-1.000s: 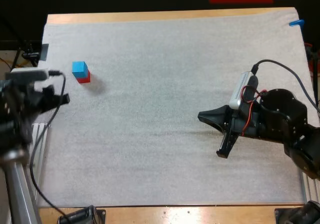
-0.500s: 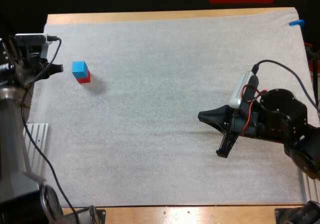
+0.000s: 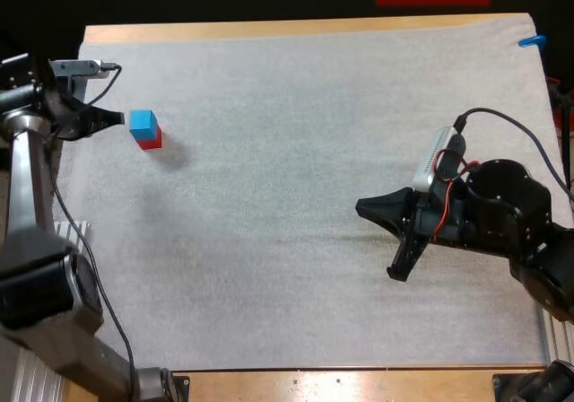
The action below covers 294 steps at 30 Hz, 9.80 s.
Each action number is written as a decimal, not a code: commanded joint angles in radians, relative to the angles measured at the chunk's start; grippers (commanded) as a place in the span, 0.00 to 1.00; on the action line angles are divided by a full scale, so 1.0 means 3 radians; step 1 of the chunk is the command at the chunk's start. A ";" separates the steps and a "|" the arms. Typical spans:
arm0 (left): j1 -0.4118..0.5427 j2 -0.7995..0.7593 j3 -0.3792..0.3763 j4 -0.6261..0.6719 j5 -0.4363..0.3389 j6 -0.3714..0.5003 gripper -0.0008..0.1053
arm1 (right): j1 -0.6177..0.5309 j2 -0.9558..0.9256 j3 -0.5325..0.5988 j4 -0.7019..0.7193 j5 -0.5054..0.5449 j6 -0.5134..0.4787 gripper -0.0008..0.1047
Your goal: Stack red cube on blue cube
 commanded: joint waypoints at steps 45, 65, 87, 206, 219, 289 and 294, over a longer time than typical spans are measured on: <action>-0.0388 0.0922 -0.0492 0.0227 0.0717 -0.0044 0.01 | 0.0005 -0.0012 -0.0033 -0.0032 0.0081 0.0155 0.01; -0.1341 0.0922 -0.0494 0.0313 0.0779 -0.0012 0.01 | 0.0005 -0.0012 -0.0033 -0.0032 0.0081 0.0155 0.01; -0.1738 0.0624 -0.0494 0.0861 0.0618 0.0243 0.01 | 0.0005 -0.0012 -0.0033 -0.0032 0.0081 0.0155 0.01; -0.1738 -0.5116 0.1839 0.1816 0.1000 0.0258 0.53 | 0.0502 0.4145 -0.2564 0.0052 0.1504 0.0206 0.58; -0.1738 -0.5116 0.1839 0.1809 0.1000 0.0258 0.53 | 0.0502 0.4046 -0.2611 0.0198 0.1504 0.0245 0.29; -0.1738 -0.5116 0.1839 0.1809 0.1023 0.0258 0.53 | 0.0958 0.2524 -0.0649 -0.0249 0.2257 0.1343 0.31; -0.1738 -0.5116 0.1839 0.1809 0.1023 0.0258 0.53 | 0.0958 0.2596 -0.0649 -0.0313 0.2223 0.1328 0.31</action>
